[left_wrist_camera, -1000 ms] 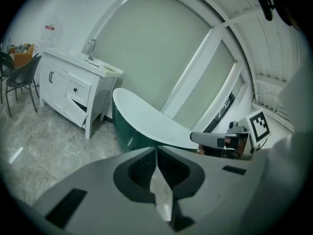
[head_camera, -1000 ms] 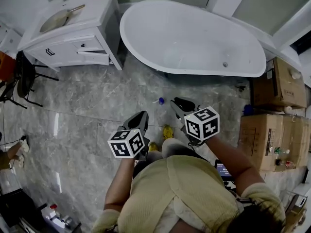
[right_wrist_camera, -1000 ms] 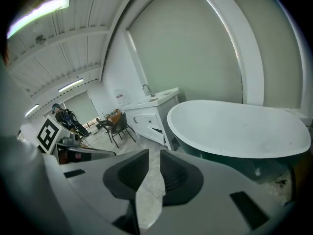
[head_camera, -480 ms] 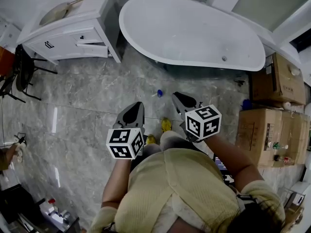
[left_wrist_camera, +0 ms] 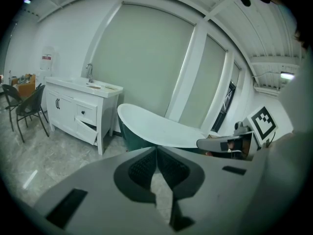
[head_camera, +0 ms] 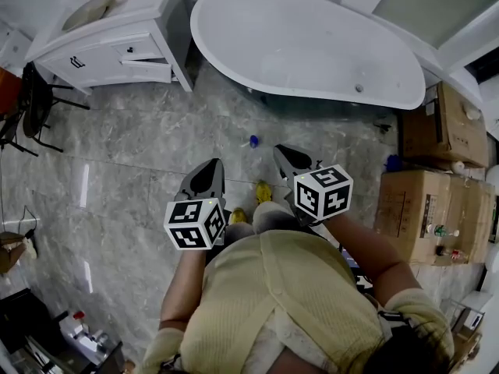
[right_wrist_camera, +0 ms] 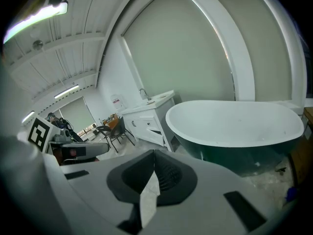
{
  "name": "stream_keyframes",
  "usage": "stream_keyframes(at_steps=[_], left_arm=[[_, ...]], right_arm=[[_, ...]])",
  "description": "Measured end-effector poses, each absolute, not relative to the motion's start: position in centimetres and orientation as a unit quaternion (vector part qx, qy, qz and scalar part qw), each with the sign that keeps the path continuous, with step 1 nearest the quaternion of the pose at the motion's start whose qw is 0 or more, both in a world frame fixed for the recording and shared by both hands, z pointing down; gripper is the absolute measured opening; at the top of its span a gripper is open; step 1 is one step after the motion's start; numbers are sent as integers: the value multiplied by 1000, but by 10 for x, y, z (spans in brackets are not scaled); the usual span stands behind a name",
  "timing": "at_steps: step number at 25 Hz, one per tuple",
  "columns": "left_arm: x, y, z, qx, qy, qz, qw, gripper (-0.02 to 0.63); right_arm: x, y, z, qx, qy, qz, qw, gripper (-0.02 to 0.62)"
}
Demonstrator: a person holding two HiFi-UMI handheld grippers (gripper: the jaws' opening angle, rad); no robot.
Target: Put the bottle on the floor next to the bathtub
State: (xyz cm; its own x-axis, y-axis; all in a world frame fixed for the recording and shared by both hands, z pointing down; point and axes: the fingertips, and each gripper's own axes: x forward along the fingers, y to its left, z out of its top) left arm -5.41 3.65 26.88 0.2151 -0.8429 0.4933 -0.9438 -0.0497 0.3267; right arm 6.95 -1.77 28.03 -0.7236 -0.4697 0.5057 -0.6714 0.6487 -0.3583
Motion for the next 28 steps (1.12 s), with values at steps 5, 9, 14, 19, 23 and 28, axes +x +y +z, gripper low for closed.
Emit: stream_keyframes(at_steps=[5, 9, 14, 19, 23, 28], left_arm=[[-51, 38, 271, 719, -619, 88, 304, 63], [-53, 38, 272, 715, -624, 85, 304, 63], [-51, 35, 275, 713, -624, 87, 307, 63], [-55, 32, 281, 709, -626, 95, 312, 63], [-62, 30, 284, 705, -629, 97, 313, 63], [-70, 28, 284, 700, -634, 99, 313, 63]], right_arm=[[72, -16, 287, 323, -885, 274, 194, 28], [72, -18, 289, 326, -883, 275, 196, 28], [76, -21, 293, 327, -881, 278, 199, 28], [73, -27, 297, 327, -878, 287, 200, 28], [64, -32, 298, 322, -880, 285, 202, 28], [58, -40, 301, 315, -881, 286, 208, 28]])
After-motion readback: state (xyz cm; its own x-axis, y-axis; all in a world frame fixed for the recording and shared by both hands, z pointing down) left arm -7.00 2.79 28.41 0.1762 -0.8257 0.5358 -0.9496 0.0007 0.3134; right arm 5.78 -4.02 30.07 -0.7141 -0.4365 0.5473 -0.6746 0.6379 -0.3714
